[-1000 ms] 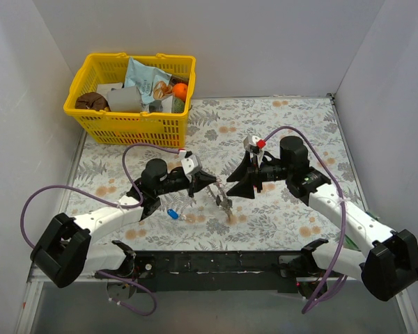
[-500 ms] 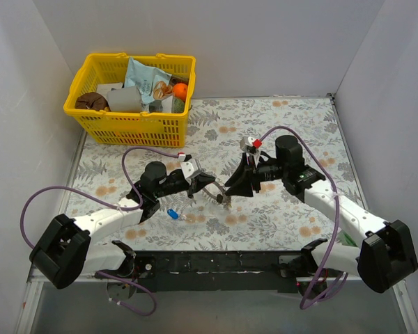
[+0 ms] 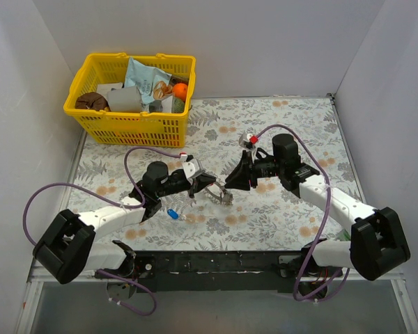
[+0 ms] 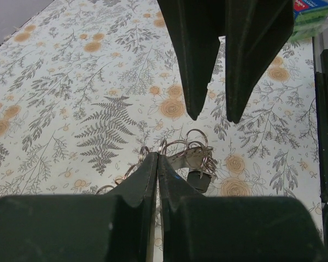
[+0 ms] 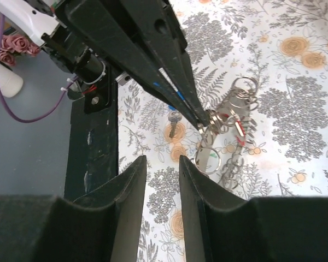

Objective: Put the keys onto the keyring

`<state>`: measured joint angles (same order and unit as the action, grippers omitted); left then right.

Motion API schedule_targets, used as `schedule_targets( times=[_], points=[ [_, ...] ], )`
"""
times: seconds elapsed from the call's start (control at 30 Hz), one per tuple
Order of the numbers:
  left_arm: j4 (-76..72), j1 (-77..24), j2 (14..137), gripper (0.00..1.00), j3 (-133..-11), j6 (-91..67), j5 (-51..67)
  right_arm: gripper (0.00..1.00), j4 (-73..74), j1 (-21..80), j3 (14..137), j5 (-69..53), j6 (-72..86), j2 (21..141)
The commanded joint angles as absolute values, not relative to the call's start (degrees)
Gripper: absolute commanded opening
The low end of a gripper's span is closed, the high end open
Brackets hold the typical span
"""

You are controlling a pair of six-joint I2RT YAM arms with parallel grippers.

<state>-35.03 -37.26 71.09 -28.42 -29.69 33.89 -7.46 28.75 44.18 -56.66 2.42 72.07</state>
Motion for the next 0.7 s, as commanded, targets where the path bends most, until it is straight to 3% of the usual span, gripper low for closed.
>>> schedule_targets(
  times=[0.0, 0.1, 0.43, 0.67],
  points=[
    [-37.79, -37.53, 71.72, 0.0, -28.83, -28.57, 34.8, 0.38, -13.7, 26.72, 43.16, -57.47, 3.07, 73.21],
    [-38.14, -37.53, 72.94, 0.0, -29.35, -28.65, 35.24, 0.4, -17.21, 25.49, 42.28, -58.97, 5.0, 73.91],
    [-40.51, -37.53, 78.74, 0.0, -31.55, -28.65, 36.73, 0.6, -16.97, 25.05, 41.22, -59.94, 3.17, 73.39],
    [-41.31, -37.62, 81.82, 0.0, -33.05, -28.92, 38.67, 0.54, -16.44, 25.05, 40.52, -58.63, 1.85, 74.79]
  ],
)
